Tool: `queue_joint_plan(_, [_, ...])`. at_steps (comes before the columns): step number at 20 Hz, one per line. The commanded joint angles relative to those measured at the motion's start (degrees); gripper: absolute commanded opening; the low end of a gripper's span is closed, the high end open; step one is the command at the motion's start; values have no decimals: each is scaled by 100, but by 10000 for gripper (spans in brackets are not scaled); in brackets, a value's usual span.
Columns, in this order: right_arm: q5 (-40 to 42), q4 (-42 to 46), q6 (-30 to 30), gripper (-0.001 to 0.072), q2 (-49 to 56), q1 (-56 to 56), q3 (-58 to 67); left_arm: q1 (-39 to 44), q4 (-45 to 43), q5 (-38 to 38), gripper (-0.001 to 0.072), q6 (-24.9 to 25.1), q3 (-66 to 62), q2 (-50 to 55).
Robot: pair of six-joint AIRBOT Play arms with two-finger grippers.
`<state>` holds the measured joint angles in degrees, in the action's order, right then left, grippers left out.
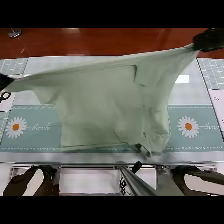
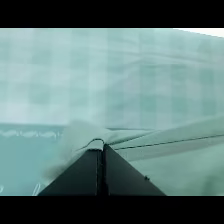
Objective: Fold the shirts.
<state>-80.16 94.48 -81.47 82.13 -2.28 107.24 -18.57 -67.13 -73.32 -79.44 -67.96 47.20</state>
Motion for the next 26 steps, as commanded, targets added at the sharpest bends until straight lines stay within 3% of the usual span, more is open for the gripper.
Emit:
queue_joint_plan(1, [1047, 133, -131, 24, 1086, 4, 7, 144, 627, 1346, 16, 492, 177, 1257])
queue_joint_plan(7, [2323, 70, -798, 24, 1932, 9, 7, 1095, 826, 3373, 16, 702, 177, 2747])
queue_joint_plan(12, [2430, 52, -866, 25, 2461, 9, 7, 1685, 824, 3969, 17, 695, 177, 3587])
queue_joint_plan(17, [1399, 332, -929, 24, 2704, 9, 7, 1644, 538, 2813, 16, 584, 175, 3849])
queue_joint_plan(22, [-240, 162, -444, 24, 2658, 44, 7, 1475, -804, 885, 16, -656, 111, 3851])
queue_joint_plan(26, [-645, -363, -444, 25, 2664, 39, 7, 1506, -879, 881, 17, -726, 111, 3864])
